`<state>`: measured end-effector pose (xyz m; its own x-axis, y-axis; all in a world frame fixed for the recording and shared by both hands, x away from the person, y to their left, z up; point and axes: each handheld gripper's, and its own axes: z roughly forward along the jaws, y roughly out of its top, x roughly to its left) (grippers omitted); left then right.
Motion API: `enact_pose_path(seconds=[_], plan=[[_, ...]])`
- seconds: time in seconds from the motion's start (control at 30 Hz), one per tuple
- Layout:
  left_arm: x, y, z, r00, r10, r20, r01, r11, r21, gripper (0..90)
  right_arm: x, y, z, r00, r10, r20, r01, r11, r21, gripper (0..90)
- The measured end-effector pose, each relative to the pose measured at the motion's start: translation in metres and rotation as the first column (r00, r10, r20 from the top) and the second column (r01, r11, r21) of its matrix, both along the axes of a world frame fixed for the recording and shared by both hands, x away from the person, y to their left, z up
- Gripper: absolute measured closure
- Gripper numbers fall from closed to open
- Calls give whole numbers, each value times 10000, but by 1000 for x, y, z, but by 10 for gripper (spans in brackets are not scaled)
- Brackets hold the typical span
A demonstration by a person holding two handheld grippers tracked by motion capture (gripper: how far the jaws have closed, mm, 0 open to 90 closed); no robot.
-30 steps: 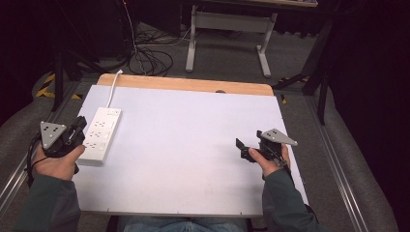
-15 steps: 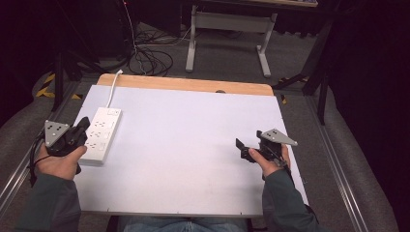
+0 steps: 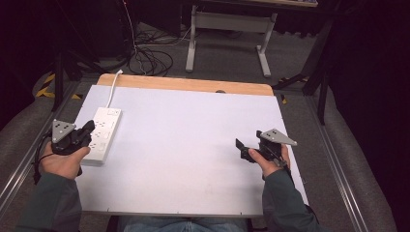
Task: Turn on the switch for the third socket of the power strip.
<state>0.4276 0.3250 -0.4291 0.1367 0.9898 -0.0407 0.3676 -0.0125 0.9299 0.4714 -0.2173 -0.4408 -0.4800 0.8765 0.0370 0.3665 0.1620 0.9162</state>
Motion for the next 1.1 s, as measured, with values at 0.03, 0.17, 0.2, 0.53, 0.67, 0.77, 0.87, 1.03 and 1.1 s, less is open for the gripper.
enact_pose_path(seconds=[0.03,0.17,0.2,0.53,0.67,0.77,0.87,1.03,1.1], plan=[[0,0,-1,9999,-45,-137,45,10000,-3,900,0,0,0,10000,6,3,-6,10000,-2,115],[2,0,-3,9990,-79,-439,77,10000,-55,900,0,0,0,10000,20,-13,-20,10000,16,115],[3,0,-3,9987,-115,-491,112,9999,-55,900,0,0,0,10000,15,-1,-15,10000,1,115],[8,-2,-10,9904,-247,-1360,263,9996,101,900,0,0,0,10000,12,-25,-13,10000,-92,116],[9,-2,-12,9849,-398,-1685,412,9991,51,900,0,0,0,10000,20,-38,-20,10000,-86,116],[10,-4,-14,9796,-462,-1954,503,9986,158,900,0,0,0,10000,15,-36,-16,10000,-93,117],[13,-3,-16,9751,-426,-2178,480,9987,197,900,0,1,0,10000,25,-50,-26,10000,-75,117],[17,-1,-20,9656,-401,-2570,429,9991,52,900,0,0,0,10000,28,-76,-29,10000,-78,117],[18,-2,-22,9608,-462,-2733,512,9986,110,900,0,0,-1,10000,28,-87,-29,10000,-51,117]])
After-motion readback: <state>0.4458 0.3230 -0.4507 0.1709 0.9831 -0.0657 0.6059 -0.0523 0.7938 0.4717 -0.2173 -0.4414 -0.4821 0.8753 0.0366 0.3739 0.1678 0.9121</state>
